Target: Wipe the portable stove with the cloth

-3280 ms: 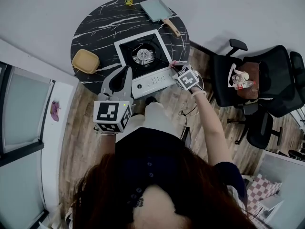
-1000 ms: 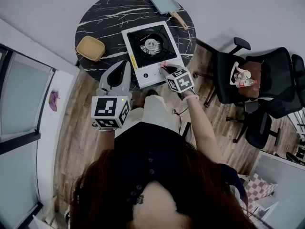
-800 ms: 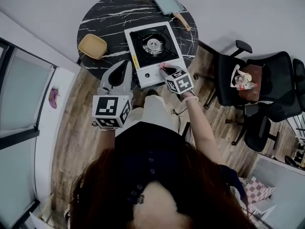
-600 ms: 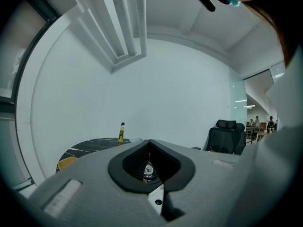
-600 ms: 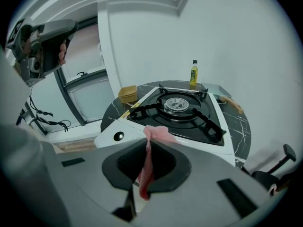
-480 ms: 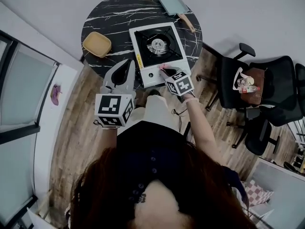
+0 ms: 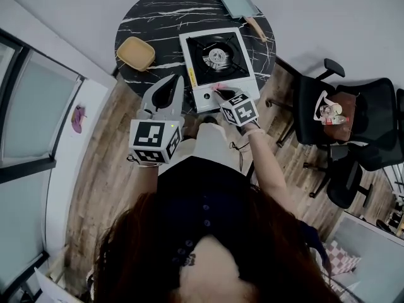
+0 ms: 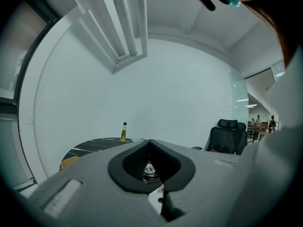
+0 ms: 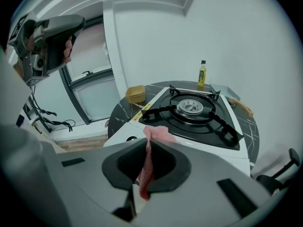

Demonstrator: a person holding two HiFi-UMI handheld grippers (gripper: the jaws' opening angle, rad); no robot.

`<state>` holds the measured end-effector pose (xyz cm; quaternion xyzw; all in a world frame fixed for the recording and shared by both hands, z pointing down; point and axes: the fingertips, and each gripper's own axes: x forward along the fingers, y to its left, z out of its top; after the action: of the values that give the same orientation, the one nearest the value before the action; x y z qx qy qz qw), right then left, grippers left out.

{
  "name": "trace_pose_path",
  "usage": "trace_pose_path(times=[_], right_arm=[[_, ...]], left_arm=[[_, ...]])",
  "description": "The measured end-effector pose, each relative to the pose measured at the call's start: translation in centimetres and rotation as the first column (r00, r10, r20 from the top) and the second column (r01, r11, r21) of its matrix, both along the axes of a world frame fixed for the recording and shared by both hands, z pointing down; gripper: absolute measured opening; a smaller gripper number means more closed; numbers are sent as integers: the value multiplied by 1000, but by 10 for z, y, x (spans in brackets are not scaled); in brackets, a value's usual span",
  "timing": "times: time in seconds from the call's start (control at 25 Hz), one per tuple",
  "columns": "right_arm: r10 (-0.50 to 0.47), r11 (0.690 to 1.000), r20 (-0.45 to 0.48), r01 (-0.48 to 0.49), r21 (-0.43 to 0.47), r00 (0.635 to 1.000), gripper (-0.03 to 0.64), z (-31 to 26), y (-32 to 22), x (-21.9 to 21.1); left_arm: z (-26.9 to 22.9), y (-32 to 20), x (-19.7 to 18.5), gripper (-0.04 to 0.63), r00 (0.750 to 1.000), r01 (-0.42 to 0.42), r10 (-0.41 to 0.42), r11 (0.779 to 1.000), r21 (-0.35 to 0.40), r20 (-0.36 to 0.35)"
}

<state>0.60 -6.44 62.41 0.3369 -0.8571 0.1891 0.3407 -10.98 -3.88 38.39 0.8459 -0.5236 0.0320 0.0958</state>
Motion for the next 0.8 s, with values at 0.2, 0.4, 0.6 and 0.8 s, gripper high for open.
trace_pose_path(times=[0.2,0.4,0.6,0.8], right_arm=[[-12,1000,9,12,3,1000,20,-1,4,-11],[-21,1000,20,22,-2,1000,20,-1,8,-20],[-34,999,21,34,-6,999,20,0,10,-28],[-57,998,20,57,-9,998,21,1,16,-41]], left_arm=[[0,0,1,12,1000,-6,6,1000,-1,-1],[-2,1,-3,12,1000,-2,2,1000,3,-3],[-1,1,-8,12,1000,4,-4,1000,3,-8],[0,3,-11,12,1000,5,-5,1000,2,-10]])
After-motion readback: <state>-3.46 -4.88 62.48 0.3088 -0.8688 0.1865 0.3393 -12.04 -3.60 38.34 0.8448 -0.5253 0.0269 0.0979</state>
